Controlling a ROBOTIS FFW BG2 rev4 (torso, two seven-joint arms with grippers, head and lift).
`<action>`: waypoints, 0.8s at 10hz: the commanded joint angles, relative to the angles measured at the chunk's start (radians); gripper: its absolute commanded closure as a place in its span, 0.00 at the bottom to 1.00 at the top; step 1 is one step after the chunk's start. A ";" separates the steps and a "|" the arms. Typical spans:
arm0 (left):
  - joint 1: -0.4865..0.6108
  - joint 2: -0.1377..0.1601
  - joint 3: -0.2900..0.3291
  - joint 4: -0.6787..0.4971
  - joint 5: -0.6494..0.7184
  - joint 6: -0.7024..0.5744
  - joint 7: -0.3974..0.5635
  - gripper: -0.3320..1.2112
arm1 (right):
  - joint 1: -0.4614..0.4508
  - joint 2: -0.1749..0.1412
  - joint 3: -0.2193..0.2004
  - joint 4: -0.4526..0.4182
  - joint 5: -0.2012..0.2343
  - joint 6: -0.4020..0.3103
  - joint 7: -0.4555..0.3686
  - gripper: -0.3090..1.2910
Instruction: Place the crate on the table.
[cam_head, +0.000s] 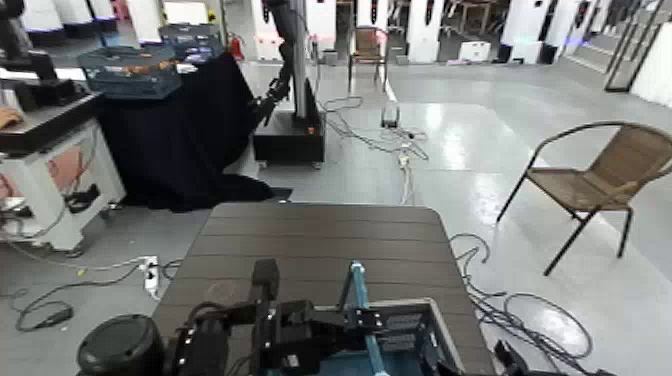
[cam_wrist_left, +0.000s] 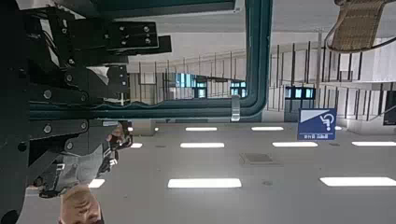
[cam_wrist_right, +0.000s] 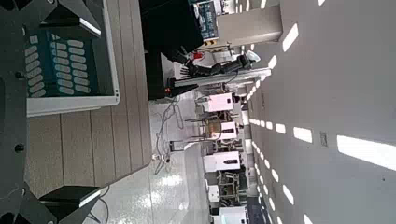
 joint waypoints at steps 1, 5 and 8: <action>-0.069 0.002 -0.020 0.077 -0.059 0.000 -0.049 0.96 | -0.003 0.000 0.005 0.002 -0.004 -0.001 0.000 0.27; -0.208 -0.007 -0.119 0.229 -0.300 -0.052 -0.333 0.96 | -0.011 -0.002 0.012 0.005 -0.007 -0.001 0.000 0.27; -0.308 -0.010 -0.172 0.347 -0.432 -0.087 -0.497 0.96 | -0.015 -0.006 0.018 0.006 -0.009 0.001 0.000 0.27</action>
